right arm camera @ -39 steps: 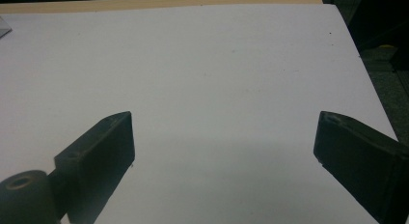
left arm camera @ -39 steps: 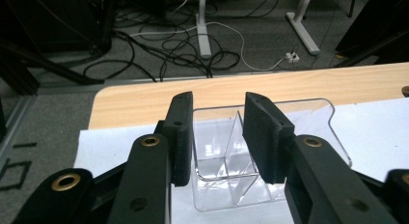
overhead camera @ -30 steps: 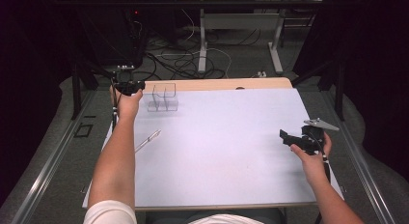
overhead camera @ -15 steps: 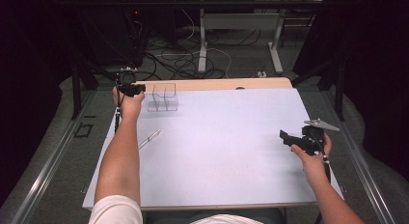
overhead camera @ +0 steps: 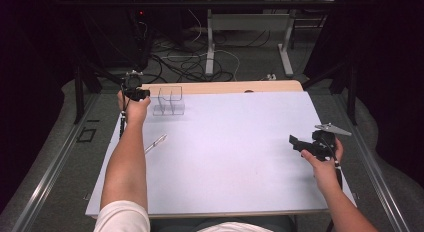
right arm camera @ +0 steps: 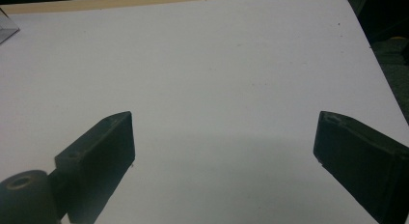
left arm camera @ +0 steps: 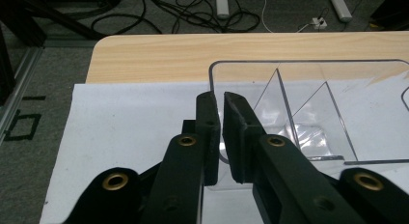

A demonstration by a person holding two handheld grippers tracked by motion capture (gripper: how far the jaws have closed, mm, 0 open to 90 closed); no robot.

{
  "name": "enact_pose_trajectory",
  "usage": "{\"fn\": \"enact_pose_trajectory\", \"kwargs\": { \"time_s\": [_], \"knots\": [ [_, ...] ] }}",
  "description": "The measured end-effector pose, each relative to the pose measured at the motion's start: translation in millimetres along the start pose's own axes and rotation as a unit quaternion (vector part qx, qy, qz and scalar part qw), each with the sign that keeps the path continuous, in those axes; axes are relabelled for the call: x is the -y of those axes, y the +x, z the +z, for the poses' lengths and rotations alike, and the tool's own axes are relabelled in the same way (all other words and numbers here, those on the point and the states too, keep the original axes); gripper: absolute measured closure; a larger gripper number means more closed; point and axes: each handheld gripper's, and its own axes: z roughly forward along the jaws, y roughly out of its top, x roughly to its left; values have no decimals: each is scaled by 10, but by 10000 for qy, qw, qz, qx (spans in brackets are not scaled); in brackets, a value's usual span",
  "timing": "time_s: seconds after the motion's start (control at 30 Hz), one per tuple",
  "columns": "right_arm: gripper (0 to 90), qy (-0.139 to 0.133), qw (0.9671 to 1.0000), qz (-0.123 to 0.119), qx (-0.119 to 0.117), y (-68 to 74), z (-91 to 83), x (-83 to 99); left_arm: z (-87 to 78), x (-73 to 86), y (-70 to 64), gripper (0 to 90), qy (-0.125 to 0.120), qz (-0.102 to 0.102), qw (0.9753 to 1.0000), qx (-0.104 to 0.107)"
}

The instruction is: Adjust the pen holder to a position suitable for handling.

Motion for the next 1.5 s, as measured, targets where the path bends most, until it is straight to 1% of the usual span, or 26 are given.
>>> {"fn": "enact_pose_trajectory", "kwargs": {
  "time_s": [0.03,0.07,0.1,0.17,0.27,0.43,0.53,0.63,0.7,0.77,0.8,0.83,0.87,0.93,1.0,1.03,1.07,1.13,1.2,1.23,1.27,1.33,1.43,1.47,1.5],
  "knots": [
    [71,-6,10000,6,9,4,0,1,3,1,3,868,2,-8,10000,-8],
    [71,-12,10000,9,7,7,2,2,-2,1,10,873,59,-5,10000,-7],
    [71,0,10000,-2,-19,7,2,2,3,3,11,880,54,-36,10000,-15],
    [71,17,10000,25,-14,18,5,3,2,3,2,883,74,-37,10000,-33],
    [71,28,10000,0,-13,14,10,6,4,1,-5,889,69,-17,10000,-56],
    [71,31,10000,-15,-4,4,16,7,2,-1,3,893,91,-35,9999,-40],
    [71,41,10000,-27,-18,4,17,8,4,0,8,894,69,-55,10000,-20],
    [71,50,10000,-33,-26,4,20,9,2,0,13,894,84,-29,10000,-15],
    [71,57,10000,-26,-31,7,22,10,3,2,9,895,74,-59,10000,-14],
    [71,32,10000,-42,-4,3,27,12,2,-1,12,895,78,-20,10000,-4],
    [71,51,10000,-39,-34,0,27,11,-5,-2,19,895,112,-2,9999,15],
    [71,49,10000,-39,-36,0,28,12,-2,1,11,895,87,-65,9999,22],
    [71,60,10000,-9,-34,6,28,12,-2,1,11,895,87,-65,9999,22],
    [71,55,10000,-37,-30,3,30,12,-3,1,13,896,82,-35,10000,22],
    [72,56,10000,3,-15,17,35,12,-15,-4,22,897,143,-23,9999,40],
    [72,52,10000,-40,-22,11,36,12,-16,-1,31,897,121,-44,9999,83],
    [72,53,10000,-53,-35,11,35,13,-20,-2,35,897,140,-18,9999,91],
    [72,67,10000,-43,-36,13,37,14,-24,-3,37,898,157,-18,9998,107],
    [72,72,10000,-39,-35,13,39,15,-26,-3,27,898,160,9,9998,135],
    [72,73,10000,-38,-36,13,40,15,-29,-6,4,898,196,8,9996,191],
    [72,77,10000,-38,-33,12,41,16,-29,-6,4,898,196,8,9996,191],
    [72,83,10000,-40,-32,11,43,17,-27,-7,-35,898,208,55,9995,232],
    [72,84,9999,-50,-31,22,46,16,-26,0,-109,898,208,57,9994,283],
    [72,84,9999,-59,-31,23,46,16,-34,8,-157,898,229,89,9991,338],
    [72,84,9999,-59,-31,23,46,16,-34,8,-157,898,229,89,9991,338]
  ]
}}
